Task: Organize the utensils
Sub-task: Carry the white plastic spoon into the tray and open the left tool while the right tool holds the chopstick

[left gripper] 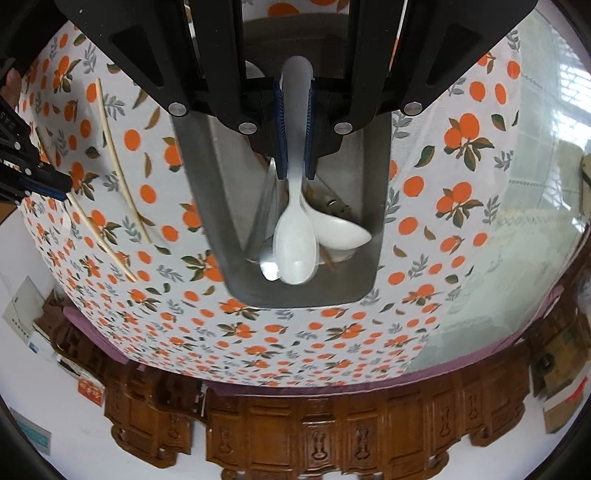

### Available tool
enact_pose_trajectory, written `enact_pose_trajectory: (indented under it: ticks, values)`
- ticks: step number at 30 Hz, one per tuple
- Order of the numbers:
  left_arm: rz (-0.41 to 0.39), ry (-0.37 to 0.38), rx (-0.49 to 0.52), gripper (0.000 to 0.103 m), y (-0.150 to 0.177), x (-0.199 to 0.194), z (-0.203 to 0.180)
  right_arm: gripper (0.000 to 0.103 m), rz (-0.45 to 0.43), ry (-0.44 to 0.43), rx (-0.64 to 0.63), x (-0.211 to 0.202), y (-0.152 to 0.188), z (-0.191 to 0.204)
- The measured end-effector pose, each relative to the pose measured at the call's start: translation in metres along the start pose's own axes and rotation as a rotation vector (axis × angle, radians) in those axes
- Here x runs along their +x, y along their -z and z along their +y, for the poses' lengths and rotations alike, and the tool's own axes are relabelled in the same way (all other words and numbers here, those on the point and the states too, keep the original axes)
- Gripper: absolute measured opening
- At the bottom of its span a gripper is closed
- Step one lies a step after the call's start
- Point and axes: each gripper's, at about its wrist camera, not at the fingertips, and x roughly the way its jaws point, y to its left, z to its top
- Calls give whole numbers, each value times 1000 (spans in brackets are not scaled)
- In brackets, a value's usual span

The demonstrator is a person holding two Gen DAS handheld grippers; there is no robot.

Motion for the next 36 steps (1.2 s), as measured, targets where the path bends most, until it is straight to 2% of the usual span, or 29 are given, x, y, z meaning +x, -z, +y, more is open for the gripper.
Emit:
enact_pose_trajectory:
  ticks: [14,15,17,26,30,31,32,33,36]
  values:
    - [-17,-2,-9,10,-4,-4,8,6,4,-30,30,1,-2,1]
    - [-18,-8,-10,11,-5,-5,9,6,8,-36,33,2,-2,4]
    - [-26,-6,-20,22,-7,-7,13,6,10,-39,29,3,-3,9]
    - [-86,-7,-36,37,-14,-29,28,6,2,-99,33,6,-18,42]
    - [-110,-18,-40,38,-16,-39,38,6,-12,-151,64,7,-33,55]
    - [-115,-20,-44,43,-16,-41,41,6,-16,-161,71,8,-36,58]
    - [-119,-21,-46,54,-17,-42,43,6,-18,-175,81,10,-41,62]
    - [-130,-24,-50,59,-17,-45,46,6,-20,-190,92,12,-46,65]
    - [-150,-27,-62,66,-19,-51,53,6,-25,-219,119,19,-58,74]
